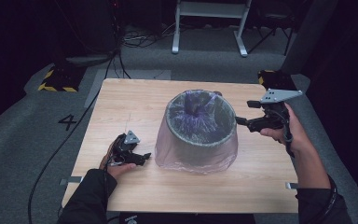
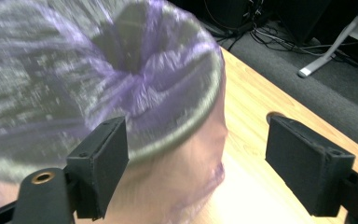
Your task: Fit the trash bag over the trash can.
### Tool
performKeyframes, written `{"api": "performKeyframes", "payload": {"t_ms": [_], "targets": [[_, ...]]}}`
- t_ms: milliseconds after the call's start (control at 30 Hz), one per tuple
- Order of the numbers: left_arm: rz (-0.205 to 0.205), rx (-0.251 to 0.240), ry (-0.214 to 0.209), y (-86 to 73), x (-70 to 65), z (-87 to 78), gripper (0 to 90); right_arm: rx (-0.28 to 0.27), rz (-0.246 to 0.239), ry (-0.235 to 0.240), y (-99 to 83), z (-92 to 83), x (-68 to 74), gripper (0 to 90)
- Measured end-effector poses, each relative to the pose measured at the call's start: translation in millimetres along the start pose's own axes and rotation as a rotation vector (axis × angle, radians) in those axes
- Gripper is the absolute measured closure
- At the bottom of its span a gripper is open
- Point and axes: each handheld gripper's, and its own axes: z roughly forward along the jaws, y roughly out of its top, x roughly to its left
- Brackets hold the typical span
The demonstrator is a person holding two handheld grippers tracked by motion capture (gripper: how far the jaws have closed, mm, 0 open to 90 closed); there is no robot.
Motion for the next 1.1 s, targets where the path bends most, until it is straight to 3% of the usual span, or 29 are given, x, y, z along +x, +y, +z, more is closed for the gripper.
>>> {"api": "performKeyframes", "payload": {"t_ms": [167, 433, 867, 1100], "targets": [[0.000, 0.000, 0.000, 0.0, 0.0, 0.0, 15.1, -0.013, 0.014, -0.004, -10.5, -4.4, -3.4, 20.8], [0.003, 0.000, 0.002, 0.0, 0.1, -0.1, 15.1, 0.014, 0.010, -0.013, -23.2, -7.0, -4.3, 20.8], [0.001, -0.001, 0.001, 0.0, 0.0, 0.0, 15.1, 0.091, 0.028, -0.024, -51.8, 5.5, -11.6, 20.7], [0.000, -0.001, 0.000, 0.0, -0.1, 0.0, 15.2, 0.161, 0.029, -0.039, -71.8, 17.1, -16.3, 20.4]]}}
